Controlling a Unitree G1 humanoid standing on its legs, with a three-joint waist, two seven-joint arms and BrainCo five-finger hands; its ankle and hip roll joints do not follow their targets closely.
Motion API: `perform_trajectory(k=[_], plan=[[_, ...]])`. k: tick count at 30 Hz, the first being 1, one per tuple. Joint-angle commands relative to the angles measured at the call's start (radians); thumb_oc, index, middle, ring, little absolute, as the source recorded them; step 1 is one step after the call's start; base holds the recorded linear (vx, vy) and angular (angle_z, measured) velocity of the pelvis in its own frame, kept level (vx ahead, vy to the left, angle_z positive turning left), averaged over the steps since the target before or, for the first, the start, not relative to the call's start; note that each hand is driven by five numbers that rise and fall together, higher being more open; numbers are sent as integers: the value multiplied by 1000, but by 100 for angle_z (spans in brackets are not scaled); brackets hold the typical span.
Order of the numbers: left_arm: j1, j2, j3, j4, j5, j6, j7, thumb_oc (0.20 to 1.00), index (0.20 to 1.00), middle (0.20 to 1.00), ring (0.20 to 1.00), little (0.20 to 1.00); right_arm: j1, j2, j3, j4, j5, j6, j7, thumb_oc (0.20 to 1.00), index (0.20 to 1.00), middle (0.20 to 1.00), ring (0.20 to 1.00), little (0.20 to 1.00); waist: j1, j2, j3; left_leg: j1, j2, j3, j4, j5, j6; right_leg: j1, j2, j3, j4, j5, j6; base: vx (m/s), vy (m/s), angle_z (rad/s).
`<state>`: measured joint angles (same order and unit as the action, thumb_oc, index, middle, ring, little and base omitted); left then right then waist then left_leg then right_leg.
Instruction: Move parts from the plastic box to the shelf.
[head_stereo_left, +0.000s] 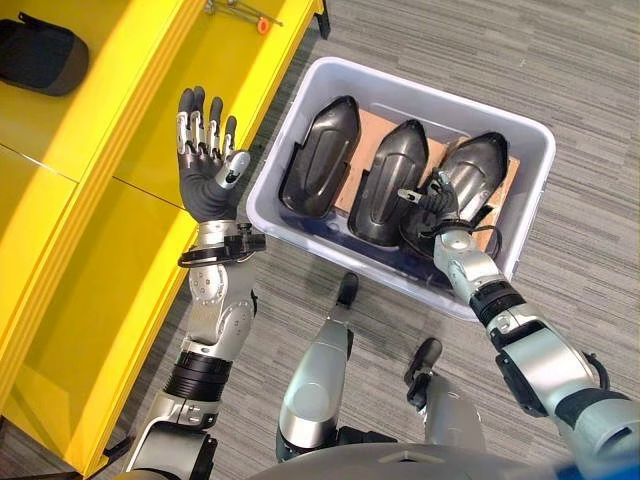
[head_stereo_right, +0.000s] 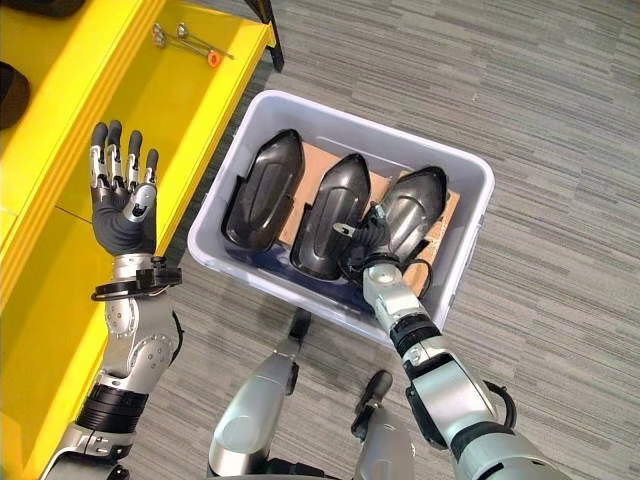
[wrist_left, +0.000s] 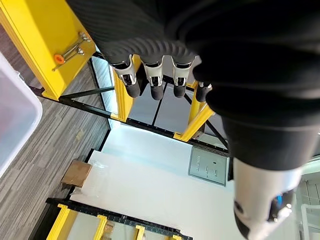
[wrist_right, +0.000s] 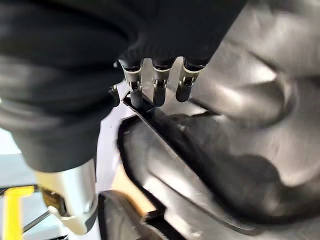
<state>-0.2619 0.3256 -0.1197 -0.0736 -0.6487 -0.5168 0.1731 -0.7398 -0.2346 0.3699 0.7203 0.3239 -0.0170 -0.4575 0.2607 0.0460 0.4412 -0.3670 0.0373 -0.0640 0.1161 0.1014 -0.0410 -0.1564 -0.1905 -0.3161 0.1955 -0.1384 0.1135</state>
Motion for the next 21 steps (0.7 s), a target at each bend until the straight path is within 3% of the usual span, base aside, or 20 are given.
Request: perform_trajectory(k=[1,4,10,16,21], plan=[[-13,31,15,-60,11,-48,-8,1000,1000,1000,1000,1000,-55,10,9,-92,-196,-57,-163,1000,1000,1000,1000,1000,-7,-18,-4,-85,-31,15,-1,53,10,48,-11,66,-50,86,-40,0,0,0],[-8,20,11,-58,20,-62,-8,1000,1000,1000,1000,1000,-45,-11,0,-152,-396,-47,-287,1000,1000,1000,1000,1000,-21,-10,-3,-88,-31,21,3,49,12,38,-10,77,-48,86,-41,-14,45,-3],[7,-1,-22,-68,30,-91,38,1000,1000,1000,1000,1000,-11,-45,15,-296,-689,-13,-436,1000,1000,1000,1000,1000,-53,18,-3,-87,-27,41,11,41,13,8,-16,101,-26,80,-43,1,88,-14],[44,-9,-27,-90,30,-112,56,1000,1000,1000,1000,1000,56,-80,9,-424,-803,-38,-484,1000,1000,1000,1000,1000,-83,34,4,-79,-19,56,13,34,13,-19,-21,112,-1,74,-44,1,68,-7],[85,-11,-20,-114,33,-132,74,1000,1000,1000,1000,1000,152,-83,8,-511,-752,-37,-478,1000,1000,1000,1000,1000,-110,39,10,-69,-11,66,12,29,12,-39,-22,126,19,68,-47,9,72,-17]])
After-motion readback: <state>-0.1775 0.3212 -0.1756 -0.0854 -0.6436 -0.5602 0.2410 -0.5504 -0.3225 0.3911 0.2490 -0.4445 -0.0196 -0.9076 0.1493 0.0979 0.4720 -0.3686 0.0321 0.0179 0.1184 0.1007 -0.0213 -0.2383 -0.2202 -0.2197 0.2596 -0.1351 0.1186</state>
